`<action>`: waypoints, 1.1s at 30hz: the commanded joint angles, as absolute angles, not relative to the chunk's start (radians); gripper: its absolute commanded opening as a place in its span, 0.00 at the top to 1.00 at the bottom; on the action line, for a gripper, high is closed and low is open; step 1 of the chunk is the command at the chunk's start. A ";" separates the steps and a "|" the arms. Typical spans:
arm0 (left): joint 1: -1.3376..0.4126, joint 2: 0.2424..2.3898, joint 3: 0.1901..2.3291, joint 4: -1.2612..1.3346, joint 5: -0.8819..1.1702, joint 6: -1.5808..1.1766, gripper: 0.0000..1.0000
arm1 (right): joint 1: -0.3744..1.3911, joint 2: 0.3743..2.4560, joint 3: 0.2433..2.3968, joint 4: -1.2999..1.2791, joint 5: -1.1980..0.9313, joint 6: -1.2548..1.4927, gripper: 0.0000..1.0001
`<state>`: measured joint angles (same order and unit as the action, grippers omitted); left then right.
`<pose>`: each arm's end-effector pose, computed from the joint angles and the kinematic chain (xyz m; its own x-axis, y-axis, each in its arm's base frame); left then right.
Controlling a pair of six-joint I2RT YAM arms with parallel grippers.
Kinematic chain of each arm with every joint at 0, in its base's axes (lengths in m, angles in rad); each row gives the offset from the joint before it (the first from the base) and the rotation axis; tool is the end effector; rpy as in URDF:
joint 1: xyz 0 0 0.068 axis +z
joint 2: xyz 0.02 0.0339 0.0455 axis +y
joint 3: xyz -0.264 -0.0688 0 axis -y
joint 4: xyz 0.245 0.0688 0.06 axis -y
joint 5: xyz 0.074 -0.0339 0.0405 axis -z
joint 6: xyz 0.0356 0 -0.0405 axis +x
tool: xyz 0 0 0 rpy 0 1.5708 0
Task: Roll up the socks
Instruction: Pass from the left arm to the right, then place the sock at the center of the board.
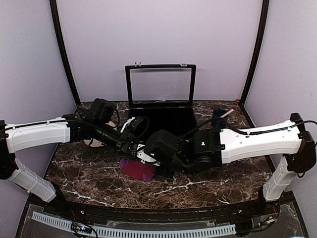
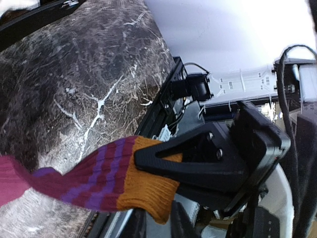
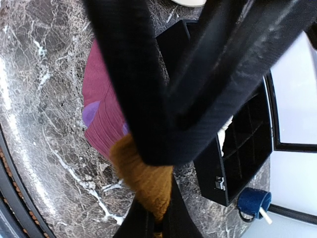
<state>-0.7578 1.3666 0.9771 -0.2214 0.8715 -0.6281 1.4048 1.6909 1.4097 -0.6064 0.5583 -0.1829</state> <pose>0.1958 -0.2227 0.2789 -0.8646 0.2975 -0.4048 0.4816 0.2613 -0.8365 0.0796 0.3612 0.2844 0.0161 -0.8376 -0.5460 -0.7915 0.3230 -0.5188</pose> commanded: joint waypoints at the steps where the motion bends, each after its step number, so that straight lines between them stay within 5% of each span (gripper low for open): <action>1: -0.761 1.367 1.012 -0.254 0.795 -0.606 0.72 | 1.378 1.683 1.450 -0.645 0.541 -0.053 1.00; 5: -0.751 1.345 0.983 -0.205 0.680 -0.625 0.62 | 1.318 1.661 1.437 -0.698 0.485 0.111 1.00; 14: -0.749 1.344 0.886 -0.121 0.518 -0.606 0.60 | 1.203 1.623 1.352 -0.776 0.390 0.283 1.00; 33: -0.749 1.469 0.740 -0.085 0.392 -0.470 0.80 | 1.028 1.625 1.258 -0.799 0.347 0.281 1.00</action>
<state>-0.7544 1.4433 0.7601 -0.0841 0.4232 -0.5232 1.0519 1.6249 1.2488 -0.7876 0.3370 0.2932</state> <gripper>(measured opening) 0.212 0.026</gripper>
